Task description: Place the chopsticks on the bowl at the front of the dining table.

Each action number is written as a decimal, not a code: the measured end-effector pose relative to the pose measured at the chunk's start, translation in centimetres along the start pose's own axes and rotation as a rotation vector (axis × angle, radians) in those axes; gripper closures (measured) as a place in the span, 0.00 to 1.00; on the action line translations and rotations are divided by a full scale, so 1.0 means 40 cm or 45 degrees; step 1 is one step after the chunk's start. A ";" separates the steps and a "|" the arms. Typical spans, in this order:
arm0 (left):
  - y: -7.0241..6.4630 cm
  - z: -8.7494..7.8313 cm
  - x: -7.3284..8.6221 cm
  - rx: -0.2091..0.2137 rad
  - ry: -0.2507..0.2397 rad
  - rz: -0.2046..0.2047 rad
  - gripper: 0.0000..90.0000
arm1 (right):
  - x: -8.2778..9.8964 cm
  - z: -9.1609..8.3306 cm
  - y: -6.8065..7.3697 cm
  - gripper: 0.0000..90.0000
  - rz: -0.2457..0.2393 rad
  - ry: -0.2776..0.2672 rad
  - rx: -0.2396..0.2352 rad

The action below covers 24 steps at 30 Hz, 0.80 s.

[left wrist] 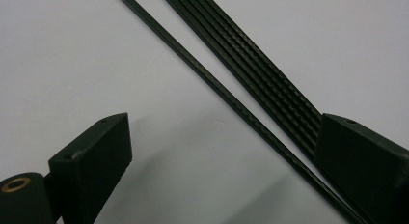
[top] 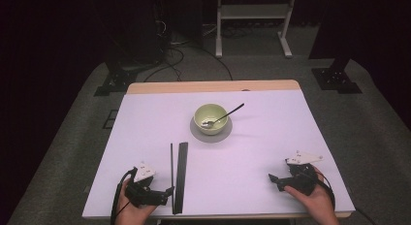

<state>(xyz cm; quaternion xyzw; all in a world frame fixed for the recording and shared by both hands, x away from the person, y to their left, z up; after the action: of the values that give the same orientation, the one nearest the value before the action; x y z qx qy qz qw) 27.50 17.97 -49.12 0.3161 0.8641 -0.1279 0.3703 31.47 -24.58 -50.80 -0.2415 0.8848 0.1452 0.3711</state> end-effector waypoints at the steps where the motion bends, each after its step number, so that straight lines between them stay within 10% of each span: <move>1: -0.004 0.002 0.002 0.002 0.005 0.005 0.06 | 0.000 0.000 0.000 0.12 0.000 0.000 0.000; 24: 0.001 0.013 0.024 -0.077 0.065 0.046 0.06 | 0.000 0.000 0.000 0.12 0.001 0.000 0.001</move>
<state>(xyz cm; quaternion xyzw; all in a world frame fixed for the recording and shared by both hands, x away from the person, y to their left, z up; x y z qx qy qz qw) 27.31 18.21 -50.16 0.3234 0.8709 -0.0869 0.3597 31.45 -24.58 -50.80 -0.2411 0.8849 0.1451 0.3712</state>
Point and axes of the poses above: each handheld gripper's, and its own axes: z roughly forward along the jaws, x roughly out of its underside, y roughly to its left, the point moved 6 cm from there along z, roughly forward along the jaws, and after that the axes turned 6 degrees about z, right-handed, at the moved point
